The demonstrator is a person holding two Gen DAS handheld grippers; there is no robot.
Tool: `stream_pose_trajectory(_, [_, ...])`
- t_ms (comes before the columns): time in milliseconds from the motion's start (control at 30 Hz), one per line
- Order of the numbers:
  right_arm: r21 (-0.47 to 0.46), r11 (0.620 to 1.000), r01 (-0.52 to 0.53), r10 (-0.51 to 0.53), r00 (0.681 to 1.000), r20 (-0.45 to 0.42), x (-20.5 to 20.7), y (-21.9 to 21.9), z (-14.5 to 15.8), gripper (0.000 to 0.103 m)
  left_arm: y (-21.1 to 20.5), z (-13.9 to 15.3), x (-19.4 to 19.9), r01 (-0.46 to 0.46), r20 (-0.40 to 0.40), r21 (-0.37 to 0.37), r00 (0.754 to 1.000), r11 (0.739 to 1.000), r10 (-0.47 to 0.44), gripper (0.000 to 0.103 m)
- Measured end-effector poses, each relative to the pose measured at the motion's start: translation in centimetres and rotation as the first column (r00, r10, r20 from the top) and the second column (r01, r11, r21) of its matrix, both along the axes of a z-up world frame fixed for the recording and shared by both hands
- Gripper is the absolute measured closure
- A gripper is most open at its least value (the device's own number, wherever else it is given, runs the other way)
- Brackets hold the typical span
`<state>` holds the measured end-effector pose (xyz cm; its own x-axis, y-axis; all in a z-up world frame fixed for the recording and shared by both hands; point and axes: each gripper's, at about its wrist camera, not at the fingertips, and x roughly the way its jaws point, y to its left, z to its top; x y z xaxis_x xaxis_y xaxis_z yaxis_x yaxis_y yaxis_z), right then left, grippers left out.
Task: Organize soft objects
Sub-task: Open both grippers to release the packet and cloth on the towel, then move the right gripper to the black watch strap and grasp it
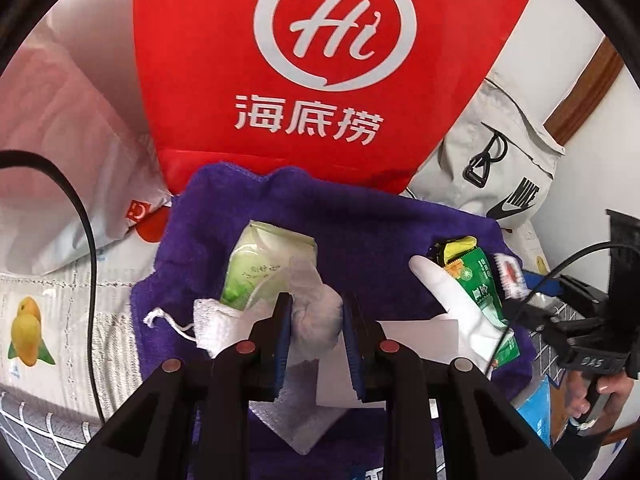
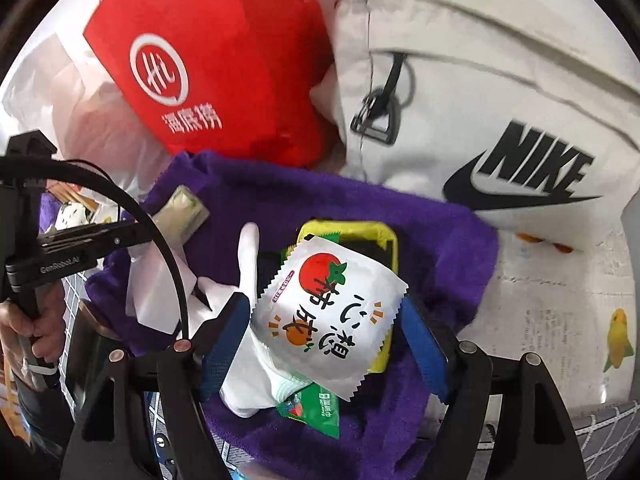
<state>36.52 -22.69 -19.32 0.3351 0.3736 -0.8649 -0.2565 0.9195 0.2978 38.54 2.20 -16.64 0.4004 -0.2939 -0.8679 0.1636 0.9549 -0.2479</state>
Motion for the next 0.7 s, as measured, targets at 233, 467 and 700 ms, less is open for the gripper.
stream_pose_trajectory(233, [-0.014, 1.000, 0.012, -0.012, 1.000, -0.018, 0.6, 0.2, -0.9, 0.007, -0.4, 0.7, 0.1, -0.014, -0.021, -0.010, 1.000, 1.000, 0.014, 0.034])
stream_pose_trajectory(467, [0.006, 0.998, 0.058, -0.058, 0.998, 0.000, 0.1, -1.1, 0.3, 0.006, -0.6, 2.6, -0.7, -0.004, 0.028, -0.013, 1.000, 1.000, 0.004, 0.034])
stream_pose_trajectory(700, [0.101, 0.990, 0.103, -0.101, 0.995, -0.016, -1.5, -2.6, 1.9, 0.011, -0.6, 5.1, -2.1, 0.003, 0.079, -0.013, 0.997, 1.000, -0.002, 0.034])
